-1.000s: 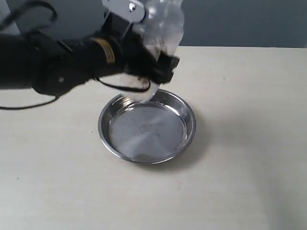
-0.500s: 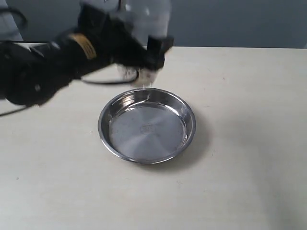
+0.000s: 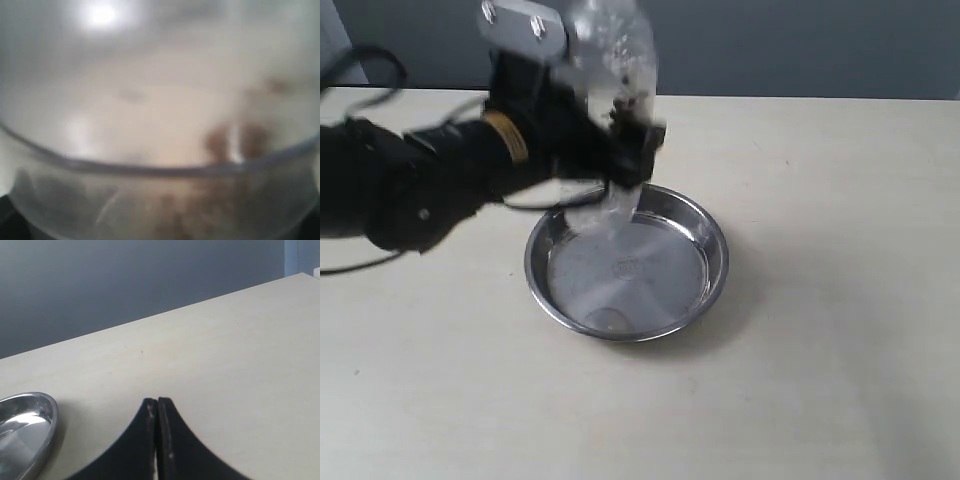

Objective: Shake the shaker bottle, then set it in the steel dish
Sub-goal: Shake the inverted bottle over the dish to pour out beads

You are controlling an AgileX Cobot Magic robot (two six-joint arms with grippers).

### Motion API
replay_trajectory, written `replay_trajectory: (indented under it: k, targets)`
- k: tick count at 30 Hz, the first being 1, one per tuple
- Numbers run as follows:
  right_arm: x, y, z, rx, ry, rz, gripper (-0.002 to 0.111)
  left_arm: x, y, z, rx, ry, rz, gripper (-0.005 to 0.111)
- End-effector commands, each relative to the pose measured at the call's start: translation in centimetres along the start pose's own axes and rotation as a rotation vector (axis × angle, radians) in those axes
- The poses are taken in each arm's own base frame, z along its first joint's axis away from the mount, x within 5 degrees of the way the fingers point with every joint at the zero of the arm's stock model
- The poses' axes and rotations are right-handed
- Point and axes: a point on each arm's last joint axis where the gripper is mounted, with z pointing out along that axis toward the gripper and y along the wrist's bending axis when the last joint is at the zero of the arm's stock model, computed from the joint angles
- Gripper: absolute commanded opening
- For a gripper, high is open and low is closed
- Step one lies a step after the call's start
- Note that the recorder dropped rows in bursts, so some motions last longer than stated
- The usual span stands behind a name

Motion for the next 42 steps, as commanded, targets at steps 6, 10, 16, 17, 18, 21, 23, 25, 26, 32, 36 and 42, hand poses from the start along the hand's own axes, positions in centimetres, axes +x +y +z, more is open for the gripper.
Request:
replay_trajectory:
  k: [6, 10, 16, 17, 18, 21, 23, 25, 26, 32, 36, 42]
  targets:
    - [0.0, 0.0, 0.0, -0.003, -0.012, -0.005, -0.001, -2.9, -4.4, -3.0, 0.195, -0.068, 0.349, 0.0]
    - [0.0, 0.0, 0.0, -0.003, -0.012, -0.005, -0.001, -1.7, 3.4, -0.7, -0.141, -0.047, -0.184, 0.0]
    - [0.0, 0.0, 0.0, -0.003, -0.012, -0.005, -0.001, -1.7, 0.3, -0.1, -0.001, -0.085, 0.126, 0.0]
    - [0.0, 0.0, 0.0, -0.003, -0.012, -0.005, -0.001, -1.0, 3.3, 0.6, -0.181, -0.084, -0.176, 0.0]
    - [0.0, 0.0, 0.0, -0.003, -0.012, -0.005, -0.001, -0.3, 3.7, 0.9, -0.217, -0.027, -0.295, 0.001]
    - [0.0, 0.0, 0.0, -0.003, -0.012, -0.005, -0.001, -0.3, -2.0, 0.3, 0.052, 0.113, 0.169, 0.0]
    - [0.0, 0.0, 0.0, -0.003, -0.012, -0.005, -0.001, -4.8, -3.4, -1.3, 0.093, -0.196, 0.166, 0.0]
    - [0.0, 0.0, 0.0, -0.003, -0.012, -0.005, -0.001, -8.3, -2.6, -2.7, 0.035, -0.359, 0.042, 0.0]
    - [0.0, 0.0, 0.0, -0.003, -0.012, -0.005, -0.001, -7.7, -1.8, -2.4, -0.008, -0.294, -0.031, 0.0]
    - [0.0, 0.0, 0.0, -0.003, -0.012, -0.005, -0.001, -0.2, 0.5, 0.4, -0.094, 0.026, -0.059, 0.0]
    - [0.0, 0.0, 0.0, -0.003, -0.012, -0.005, -0.001, -7.0, -1.1, -2.9, -0.026, -0.279, 0.08, 0.0]
    - [0.0, 0.0, 0.0, -0.003, -0.012, -0.005, -0.001, -3.7, -1.2, -1.5, -0.027, -0.12, -0.007, 0.0]
